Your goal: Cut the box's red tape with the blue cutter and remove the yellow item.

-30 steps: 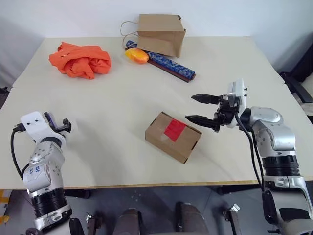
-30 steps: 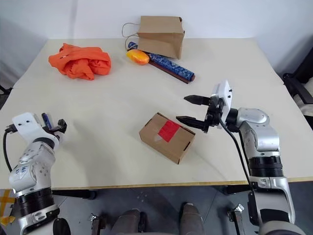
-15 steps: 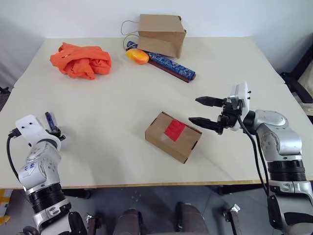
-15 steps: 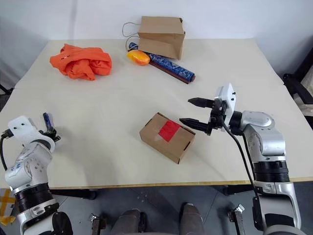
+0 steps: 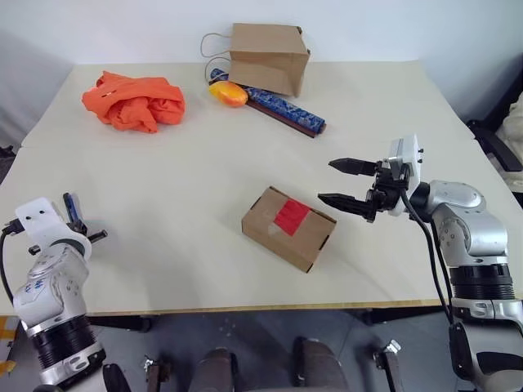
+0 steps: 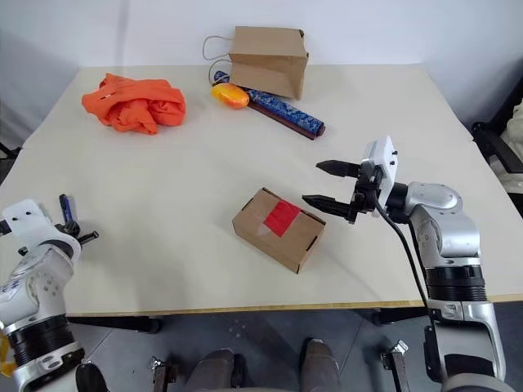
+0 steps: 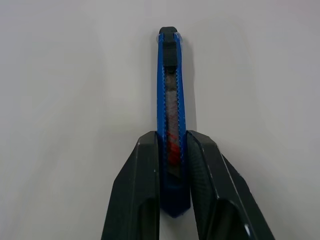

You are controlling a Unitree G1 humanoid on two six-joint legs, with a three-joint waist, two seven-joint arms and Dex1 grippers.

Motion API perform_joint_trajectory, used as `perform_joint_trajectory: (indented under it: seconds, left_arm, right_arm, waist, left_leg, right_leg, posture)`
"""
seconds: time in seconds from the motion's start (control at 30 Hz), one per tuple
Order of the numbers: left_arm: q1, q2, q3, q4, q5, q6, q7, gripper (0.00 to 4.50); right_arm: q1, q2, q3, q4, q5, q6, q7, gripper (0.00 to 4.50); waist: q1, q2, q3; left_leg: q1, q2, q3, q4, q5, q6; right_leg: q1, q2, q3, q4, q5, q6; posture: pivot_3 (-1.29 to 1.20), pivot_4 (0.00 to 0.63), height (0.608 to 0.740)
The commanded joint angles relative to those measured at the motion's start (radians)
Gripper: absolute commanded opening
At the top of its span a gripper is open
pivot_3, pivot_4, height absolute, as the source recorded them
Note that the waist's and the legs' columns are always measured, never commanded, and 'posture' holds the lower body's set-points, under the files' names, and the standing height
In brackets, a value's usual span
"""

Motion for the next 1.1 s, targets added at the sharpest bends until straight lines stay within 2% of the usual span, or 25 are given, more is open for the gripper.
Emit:
perform_joint_trajectory:
  seconds: [0.03, 0.27, 0.43, 0.57, 0.7, 0.8, 0.9, 1.0, 1.1]
  left_arm:
    - [0.135, 0.046, -0.036, -0.148, -0.029, -0.115, -0.194, 0.44]
    - [0.325, 0.144, -0.077, -0.190, -0.077, -0.439, -0.613, 0.44]
    - [0.414, 0.233, -0.117, -0.212, -0.162, -0.514, -0.902, 0.44]
    - [0.394, 0.321, -0.164, -0.154, -0.170, -0.561, -1.068, 0.44]
    - [0.374, 0.388, -0.214, -0.097, -0.166, -0.606, -1.199, 0.44]
    - [0.368, 0.434, -0.259, -0.073, -0.147, -0.632, -1.277, 0.44]
    - [0.332, 0.453, -0.313, -0.040, -0.121, -0.676, -1.323, 0.44]
    - [0.315, 0.479, -0.368, -0.021, -0.097, -0.727, -1.399, 0.44]
    - [0.300, 0.489, -0.411, -0.008, -0.077, -0.762, -1.437, 0.44]
  right_arm:
    - [-0.002, -0.033, -0.029, -0.036, 0.021, -0.004, 0.014, 4.50]
    - [0.002, -0.060, -0.016, -0.147, 0.058, 0.056, 0.018, 4.50]
    - [0.000, -0.052, -0.043, -0.261, 0.170, 0.122, 0.031, 4.50]
    - [-0.008, -0.028, -0.053, -0.307, 0.255, 0.167, 0.010, 4.50]
    - [0.047, -0.036, -0.028, -0.398, 0.302, 0.212, 0.005, 4.50]
    - [0.069, -0.037, 0.011, -0.441, 0.270, 0.210, -0.017, 4.50]
    - [0.085, -0.071, 0.107, -0.491, 0.180, 0.221, -0.039, 4.50]
    - [0.069, -0.066, 0.183, -0.538, 0.113, 0.239, -0.104, 3.92]
    - [0.041, -0.055, 0.244, -0.604, 0.110, 0.284, -0.125, 2.84]
  waist:
    - [0.000, 0.000, 0.000]
    - [0.007, 0.000, 0.000]
    - [0.005, 0.000, 0.000]
    - [0.005, 0.000, 0.000]
    - [0.006, 0.000, 0.001]
    - [0.005, 0.000, 0.001]
    - [0.004, 0.001, 0.001]
    - [0.003, 0.001, 0.001]
    - [0.003, 0.001, 0.001]
  left_leg:
    - [0.000, 0.000, 0.001, 0.000, 0.000, -0.001]
    - [-0.002, 0.001, 0.001, 0.000, -0.001, -0.001]
    - [-0.001, 0.002, 0.002, 0.000, -0.003, 0.001]
    - [-0.001, 0.002, 0.003, 0.000, -0.004, 0.002]
    - [-0.001, 0.002, 0.003, 0.000, -0.004, 0.003]
    - [-0.001, 0.002, 0.005, 0.000, -0.006, 0.004]
    - [-0.001, 0.003, 0.007, 0.000, -0.007, 0.005]
    - [-0.001, 0.003, 0.007, 0.000, -0.007, 0.005]
    - [-0.002, 0.003, 0.008, 0.000, -0.007, 0.004]
  right_leg:
    - [-0.001, 0.000, 0.000, 0.000, 0.000, 0.000]
    - [-0.001, 0.000, -0.001, -0.002, 0.000, -0.001]
    - [-0.001, 0.000, -0.001, -0.002, 0.000, -0.001]
    - [-0.001, 0.001, -0.001, -0.003, 0.000, -0.001]
    - [-0.001, 0.001, -0.001, -0.003, -0.001, -0.001]
    - [-0.002, 0.001, -0.001, -0.003, -0.001, -0.001]
    - [-0.003, 0.001, -0.001, -0.003, -0.001, -0.001]
    - [-0.003, 0.001, -0.001, -0.002, -0.001, -0.001]
    - [-0.005, 0.001, -0.001, -0.002, -0.001, -0.001]
  posture:
    - [0.00, 0.150, 0.740]
    - [0.00, 0.150, 0.740]
    - [0.00, 0.150, 0.740]
    - [0.00, 0.150, 0.740]
    - [0.00, 0.150, 0.740]
    - [0.00, 0.150, 0.740]
    - [0.00, 0.150, 0.740]
    - [0.00, 0.150, 0.740]
    - [0.00, 0.150, 0.740]
